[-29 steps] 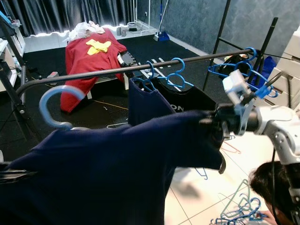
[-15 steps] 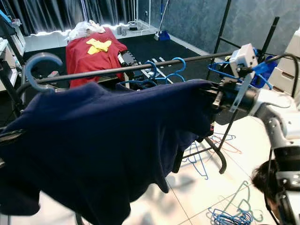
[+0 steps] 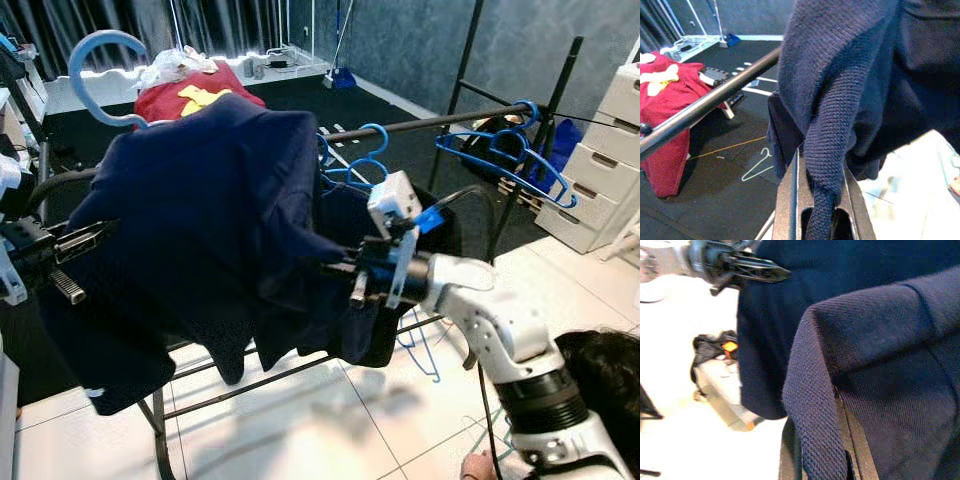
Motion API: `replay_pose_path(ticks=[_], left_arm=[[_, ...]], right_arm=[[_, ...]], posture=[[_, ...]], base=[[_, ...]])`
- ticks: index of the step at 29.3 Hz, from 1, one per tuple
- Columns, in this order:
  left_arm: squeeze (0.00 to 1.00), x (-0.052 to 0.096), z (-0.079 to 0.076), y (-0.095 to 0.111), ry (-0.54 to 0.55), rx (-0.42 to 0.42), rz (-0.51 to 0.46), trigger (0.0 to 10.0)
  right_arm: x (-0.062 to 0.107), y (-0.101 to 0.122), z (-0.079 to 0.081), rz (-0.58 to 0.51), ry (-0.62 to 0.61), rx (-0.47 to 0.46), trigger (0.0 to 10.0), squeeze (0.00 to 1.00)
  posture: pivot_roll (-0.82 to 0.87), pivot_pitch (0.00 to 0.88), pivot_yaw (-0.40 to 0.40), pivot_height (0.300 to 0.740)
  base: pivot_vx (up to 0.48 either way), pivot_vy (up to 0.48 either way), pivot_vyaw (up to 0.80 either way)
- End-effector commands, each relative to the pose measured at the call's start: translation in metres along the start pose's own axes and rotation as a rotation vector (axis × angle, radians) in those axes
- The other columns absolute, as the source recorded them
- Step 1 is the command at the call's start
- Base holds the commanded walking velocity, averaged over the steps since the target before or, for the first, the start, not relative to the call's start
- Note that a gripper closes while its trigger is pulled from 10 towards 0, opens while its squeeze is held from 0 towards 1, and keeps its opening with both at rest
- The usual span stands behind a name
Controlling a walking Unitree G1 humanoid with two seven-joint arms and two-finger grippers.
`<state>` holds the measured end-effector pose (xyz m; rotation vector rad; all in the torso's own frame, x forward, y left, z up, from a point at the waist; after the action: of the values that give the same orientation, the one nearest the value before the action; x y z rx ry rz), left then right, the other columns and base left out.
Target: Hang hanger
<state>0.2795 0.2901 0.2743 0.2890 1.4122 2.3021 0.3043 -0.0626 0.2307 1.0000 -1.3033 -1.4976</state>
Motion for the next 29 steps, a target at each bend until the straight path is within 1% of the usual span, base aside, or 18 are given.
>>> replay_pose_path(ticks=[1, 5, 8, 9, 11, 16, 17, 19, 20, 21, 22, 23, 24, 25, 26, 27, 28, 29], left_arm=[[0.00, -0.002, 0.003, 0.010, 0.043, 0.007, -0.044, 10.0], [0.00, -0.009, -0.002, 0.015, 0.048, 0.021, -0.066, 10.0], [0.00, -0.009, -0.002, 0.015, 0.048, 0.021, -0.066, 10.0], [0.00, -0.011, -0.003, 0.016, 0.050, 0.023, -0.071, 10.0], [0.00, -0.012, -0.004, 0.015, 0.049, 0.017, -0.067, 10.0], [0.00, -0.007, -0.004, 0.008, 0.023, -0.044, -0.002, 10.0], [0.00, -0.003, -0.011, 0.004, -0.039, -0.082, 0.024, 10.0], [0.00, 0.002, -0.020, 0.000, -0.115, -0.121, 0.052, 10.0], [0.00, 0.002, -0.020, 0.000, -0.115, -0.121, 0.052, 10.0], [0.00, 0.004, -0.023, -0.001, -0.142, -0.131, 0.060, 10.0], [0.00, 0.004, -0.023, -0.001, -0.142, -0.131, 0.060, 10.0], [0.00, 0.010, -0.030, -0.001, -0.203, -0.146, 0.065, 10.0], [0.00, 0.019, -0.038, 0.001, -0.291, -0.161, 0.066, 10.0], [0.00, 0.027, -0.044, 0.003, -0.361, -0.170, 0.068, 10.0], [0.00, 0.033, -0.046, 0.006, -0.414, -0.181, 0.077, 10.0], [0.00, 0.033, -0.046, 0.006, -0.414, -0.181, 0.077, 10.0], [0.00, 0.035, -0.047, 0.007, -0.437, -0.186, 0.083, 10.0], [0.00, 0.036, -0.048, 0.009, -0.459, -0.193, 0.084, 10.0]], right_arm=[[-0.008, -0.006, 0.016, 0.022, 0.071, -0.024, 0.0, 0.00], [-0.020, -0.013, 0.037, 0.038, 0.154, -0.060, 0.0, 0.00], [-0.020, -0.013, 0.037, 0.038, 0.154, -0.060, 0.0, 0.00], [-0.023, -0.014, 0.042, 0.043, 0.172, -0.065, 0.0, 0.00], [-0.022, -0.016, 0.043, 0.058, 0.176, -0.061, 0.0, 0.00], [-0.003, -0.016, 0.026, 0.115, 0.090, -0.020, 0.0, 0.00], [0.005, -0.015, 0.013, 0.134, 0.015, -0.002, 1.9, 0.00], [0.015, -0.014, -0.001, 0.155, -0.070, 0.016, 1.9, 0.00], [0.015, -0.014, -0.001, 0.155, -0.070, 0.016, 1.9, 0.00], [0.018, -0.014, -0.004, 0.161, -0.092, 0.020, 3.4, 0.00], [0.018, -0.014, -0.004, 0.161, -0.092, 0.020, 3.4, 0.00], [0.025, -0.013, -0.011, 0.167, -0.125, 0.020, 10.0, 0.00], [0.038, -0.009, -0.022, 0.166, -0.178, 0.020, 10.0, 0.00], [0.053, -0.004, -0.030, 0.153, -0.212, 0.017, 10.0, 1.00], [0.066, 0.005, -0.033, 0.124, -0.213, 0.016, 10.0, 1.00], [0.066, 0.005, -0.033, 0.124, -0.213, 0.016, 10.0, 1.00], [0.072, 0.010, -0.033, 0.103, -0.205, 0.017, 10.0, 1.00], [0.079, 0.018, -0.026, 0.078, -0.147, 0.019, 10.0, 1.00]], posture=[[-0.14, 0.000, 0.005, 0.736], [-0.14, 0.000, 0.002, 0.736], [-0.14, 0.000, 0.002, 0.736], [-0.14, 0.000, 0.002, 0.736], [-0.14, 0.000, 0.002, 0.736], [-0.14, 0.000, 0.003, 0.736], [-0.14, 0.000, 0.003, 0.736], [-0.14, 0.000, 0.003, 0.736], [-0.14, 0.000, 0.003, 0.736], [-0.15, 0.000, 0.005, 0.736], [-0.15, 0.000, 0.005, 0.736], [-0.14, 0.000, 0.003, 0.736], [-0.14, 0.000, 0.003, 0.736], [-0.14, 0.000, 0.004, 0.736], [-0.14, 0.000, 0.004, 0.736], [-0.14, 0.000, 0.004, 0.736], [-0.14, 0.000, 0.004, 0.736], [-0.13, 0.000, 0.003, 0.736]], base=[[0.000, 0.000, 0.00], [0.000, 0.000, 0.00], [0.000, 0.000, 0.00], [0.000, 0.000, 0.00], [0.000, 0.000, 0.00], [0.000, 0.000, 0.00], [0.000, 0.000, 0.00], [0.000, 0.000, 0.00], [0.000, 0.000, 0.00], [0.000, 0.000, 0.00], [0.000, 0.000, 0.00], [0.000, 0.000, 0.00], [0.000, 0.000, 0.00], [0.000, 0.000, 0.00], [0.000, 0.000, 0.00], [0.000, 0.000, 0.00], [0.000, 0.000, 0.00], [0.000, 0.000, 0.00]])
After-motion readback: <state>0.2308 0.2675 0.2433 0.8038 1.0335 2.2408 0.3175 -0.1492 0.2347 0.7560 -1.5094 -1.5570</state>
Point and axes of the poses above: a point about 5 cm out from each wrist's last joint towards the gripper, its own x axis pointing back from the gripper into the wrist, its own y axis along the axis of the wrist's last joint, z = x × y, the point moved 2 cm from there along -x, pointing out of the wrist towards the gripper, and after that the axes turned 10 degrees about -x, right-handed, at the moved point
